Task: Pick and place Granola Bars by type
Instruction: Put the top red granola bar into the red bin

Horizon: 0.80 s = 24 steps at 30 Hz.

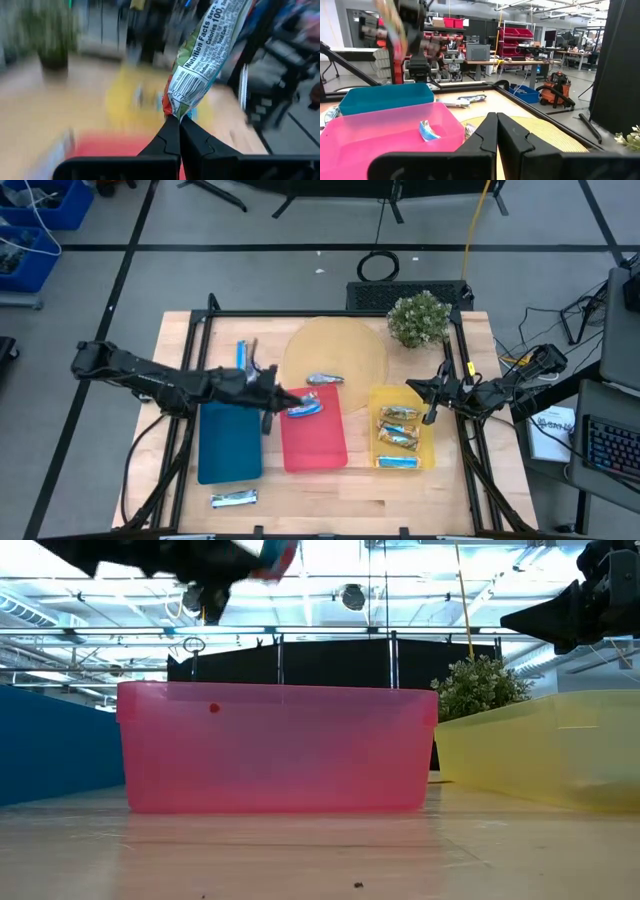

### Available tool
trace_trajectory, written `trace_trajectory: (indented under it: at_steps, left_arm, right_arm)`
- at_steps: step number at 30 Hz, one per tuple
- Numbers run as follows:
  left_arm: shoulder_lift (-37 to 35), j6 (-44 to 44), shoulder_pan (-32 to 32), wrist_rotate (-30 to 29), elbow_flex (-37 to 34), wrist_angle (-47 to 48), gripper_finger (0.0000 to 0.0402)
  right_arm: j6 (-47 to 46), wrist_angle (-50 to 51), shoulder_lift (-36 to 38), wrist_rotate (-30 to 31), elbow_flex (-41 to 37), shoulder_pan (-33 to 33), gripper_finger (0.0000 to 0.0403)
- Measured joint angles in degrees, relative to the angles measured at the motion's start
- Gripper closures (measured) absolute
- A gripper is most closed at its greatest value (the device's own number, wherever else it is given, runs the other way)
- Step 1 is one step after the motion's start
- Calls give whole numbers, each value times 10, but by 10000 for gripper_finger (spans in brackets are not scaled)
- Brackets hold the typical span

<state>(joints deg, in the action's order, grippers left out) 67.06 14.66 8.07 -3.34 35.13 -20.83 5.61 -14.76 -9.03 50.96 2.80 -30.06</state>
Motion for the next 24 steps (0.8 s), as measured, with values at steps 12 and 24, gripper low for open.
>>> trace_trajectory:
  at_steps: [12, 24]
  left_arm:
    - [31, 290, 73, -27, 19, 303, 401]
    - [144, 272, 22, 101, 20, 191, 400]
  right_arm:
    - [0, -9, 0, 0, 0, 0, 403]
    - [0, -13, 0, 0, 0, 0, 403]
